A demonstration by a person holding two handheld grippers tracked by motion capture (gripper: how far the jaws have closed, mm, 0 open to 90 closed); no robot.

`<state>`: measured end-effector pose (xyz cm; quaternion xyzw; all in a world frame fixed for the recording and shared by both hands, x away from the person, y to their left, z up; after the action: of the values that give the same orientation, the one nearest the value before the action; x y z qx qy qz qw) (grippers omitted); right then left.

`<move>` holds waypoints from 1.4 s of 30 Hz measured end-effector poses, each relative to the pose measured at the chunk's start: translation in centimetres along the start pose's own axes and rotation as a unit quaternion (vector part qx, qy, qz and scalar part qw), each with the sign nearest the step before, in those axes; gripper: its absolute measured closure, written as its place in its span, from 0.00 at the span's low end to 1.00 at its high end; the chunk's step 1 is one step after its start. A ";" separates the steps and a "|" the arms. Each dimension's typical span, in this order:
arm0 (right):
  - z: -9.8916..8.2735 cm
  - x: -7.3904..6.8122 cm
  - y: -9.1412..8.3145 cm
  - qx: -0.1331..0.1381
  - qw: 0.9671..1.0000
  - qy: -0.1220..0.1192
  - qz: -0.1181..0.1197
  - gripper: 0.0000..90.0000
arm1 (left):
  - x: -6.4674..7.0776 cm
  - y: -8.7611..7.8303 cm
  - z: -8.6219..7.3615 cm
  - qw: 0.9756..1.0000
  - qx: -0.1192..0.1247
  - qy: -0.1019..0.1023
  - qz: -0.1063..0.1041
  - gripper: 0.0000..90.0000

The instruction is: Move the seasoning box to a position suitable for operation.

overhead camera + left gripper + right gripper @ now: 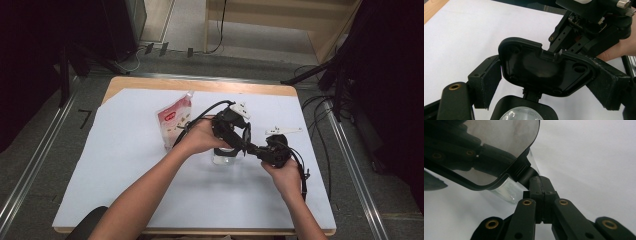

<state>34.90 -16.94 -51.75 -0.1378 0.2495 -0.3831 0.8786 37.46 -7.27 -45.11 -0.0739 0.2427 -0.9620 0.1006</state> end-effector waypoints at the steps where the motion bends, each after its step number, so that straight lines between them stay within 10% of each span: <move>1: 0.0 0.0 0.0 0.000 1.000 -0.001 0.001 1.00 | 0.0 0.0 0.0 1.000 0.000 -0.002 0.001 0.21; 31: 0.1 0.5 -0.7 0.007 1.000 -0.003 0.002 0.86 | 0.2 -2.8 -0.3 1.000 -0.009 -0.019 0.007 0.18; 42: 0.0 0.1 -2.0 0.014 1.000 0.000 0.009 0.76 | 0.2 -5.0 -0.9 0.999 0.008 -0.042 0.011 0.33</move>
<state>33.76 -18.30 -50.93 -0.1235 0.2451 -0.3784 0.8840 36.32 -2.61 -43.49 -0.1109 0.2317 -0.9587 0.1223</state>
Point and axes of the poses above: each handheld gripper's, and its own axes: y roughly forward along the jaws, z roughly out of its top, x roughly to its right, the point moved 7 cm from there along y, roughly forward along the jaws, and after that the axes turned 15 degrees about x, right-handed, at the moved point
